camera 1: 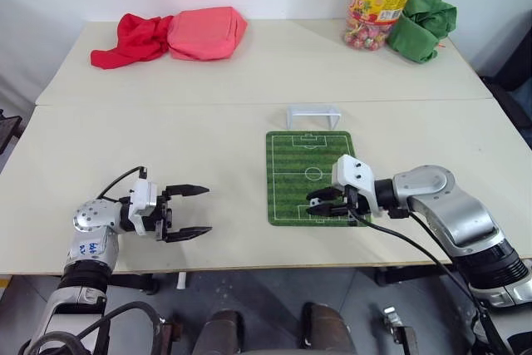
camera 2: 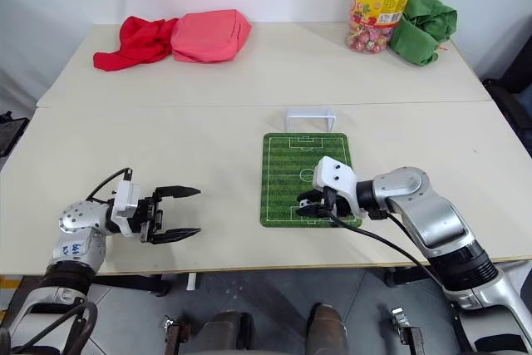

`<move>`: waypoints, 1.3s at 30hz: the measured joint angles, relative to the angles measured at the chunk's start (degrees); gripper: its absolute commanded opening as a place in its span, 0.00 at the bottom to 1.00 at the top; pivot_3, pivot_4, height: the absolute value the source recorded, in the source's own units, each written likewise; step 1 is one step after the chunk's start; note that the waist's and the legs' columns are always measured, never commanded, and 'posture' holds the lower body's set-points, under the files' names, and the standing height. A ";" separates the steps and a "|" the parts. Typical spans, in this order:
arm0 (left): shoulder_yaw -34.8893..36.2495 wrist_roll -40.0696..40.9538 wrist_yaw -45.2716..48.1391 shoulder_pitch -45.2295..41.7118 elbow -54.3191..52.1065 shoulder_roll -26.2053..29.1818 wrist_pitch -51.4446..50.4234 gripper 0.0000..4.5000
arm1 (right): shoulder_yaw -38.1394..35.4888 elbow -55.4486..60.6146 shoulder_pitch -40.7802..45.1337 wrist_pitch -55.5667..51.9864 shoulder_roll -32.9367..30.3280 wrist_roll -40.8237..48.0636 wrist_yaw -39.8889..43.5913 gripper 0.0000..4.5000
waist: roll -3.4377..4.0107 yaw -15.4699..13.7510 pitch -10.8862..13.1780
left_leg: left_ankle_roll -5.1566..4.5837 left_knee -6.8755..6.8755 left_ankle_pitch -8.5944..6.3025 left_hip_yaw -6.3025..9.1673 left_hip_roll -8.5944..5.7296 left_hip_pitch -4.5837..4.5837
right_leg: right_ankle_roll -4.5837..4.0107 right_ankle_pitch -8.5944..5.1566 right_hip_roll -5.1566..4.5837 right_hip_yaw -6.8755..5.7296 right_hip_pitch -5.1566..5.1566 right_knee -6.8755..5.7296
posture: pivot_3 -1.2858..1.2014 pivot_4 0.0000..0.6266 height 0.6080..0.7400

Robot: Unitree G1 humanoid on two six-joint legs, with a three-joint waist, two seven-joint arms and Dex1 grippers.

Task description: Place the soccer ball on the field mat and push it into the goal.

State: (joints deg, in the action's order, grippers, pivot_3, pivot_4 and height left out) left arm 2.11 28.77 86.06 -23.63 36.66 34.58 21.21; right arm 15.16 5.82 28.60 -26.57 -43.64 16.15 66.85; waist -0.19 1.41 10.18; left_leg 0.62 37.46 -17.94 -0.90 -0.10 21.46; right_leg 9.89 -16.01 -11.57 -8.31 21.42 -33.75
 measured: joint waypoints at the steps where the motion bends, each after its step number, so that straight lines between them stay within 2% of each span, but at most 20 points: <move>1: 0.10 0.01 0.00 0.00 -0.14 0.00 0.00 1.00 | 0.00 -0.91 -0.12 1.11 0.00 -0.43 0.70 0.19 | 0.00 0.01 0.00 | 0.00 0.01 0.00 0.00 0.00 0.00 | 0.00 0.00 0.00 0.00 0.00 0.00 | 0.52 0.24 1.00; 11: 0.15 0.00 0.00 -0.01 -0.24 -0.02 0.10 1.00 | 0.51 -8.36 0.40 7.79 2.20 -4.04 2.86 0.19 | 0.00 0.07 0.00 | 0.00 0.03 0.00 -0.01 0.00 0.00 | 0.00 0.00 0.00 0.00 0.00 -0.01 | 0.52 0.24 1.00; 30: 0.15 -0.11 -0.01 -0.52 0.13 -0.11 0.72 1.00 | 0.74 -8.85 1.17 9.84 3.03 -6.78 4.37 0.19 | 0.00 0.14 0.00 | 0.00 0.07 0.00 0.00 0.01 -0.01 | 0.00 0.00 0.01 0.00 0.00 -0.06 | 0.52 0.24 1.00; 32: 0.15 -0.21 -0.02 -0.59 0.24 -0.29 0.78 1.00 | 0.87 -8.84 1.49 9.83 3.03 -7.22 4.82 0.36 | 0.00 0.13 0.00 | 0.01 0.08 0.00 0.00 0.01 -0.01 | 0.00 0.00 0.01 0.00 0.00 -0.06 | 0.52 0.24 1.00; 35: 0.15 -0.46 -0.02 -0.95 0.56 -0.41 1.01 1.00 | 1.20 -8.82 1.53 9.80 3.04 -7.26 5.29 0.55 | 0.00 0.13 0.00 | 0.01 0.10 0.00 0.00 0.01 -0.01 | 0.00 0.00 0.01 0.00 -0.01 -0.06 | 0.52 0.24 1.00; 39: 0.15 -0.79 -0.02 -1.60 1.28 -0.80 1.50 1.00 | 1.35 -8.74 1.63 9.75 3.15 -7.29 5.28 0.55 | 0.00 0.16 -0.01 | 0.01 0.18 0.00 0.00 0.01 -0.01 | -0.01 0.01 0.01 0.02 -0.02 -0.11 | 0.52 0.24 1.00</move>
State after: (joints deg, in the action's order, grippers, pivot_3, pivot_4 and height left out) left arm 2.27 27.98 86.04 -25.23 37.94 33.77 22.72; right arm 16.51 -2.92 30.23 -16.83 -40.49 8.86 72.13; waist -0.20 1.57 10.18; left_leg 0.63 37.64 -17.94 -0.90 -0.09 21.46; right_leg 9.88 -16.00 -11.56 -8.30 21.40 -33.86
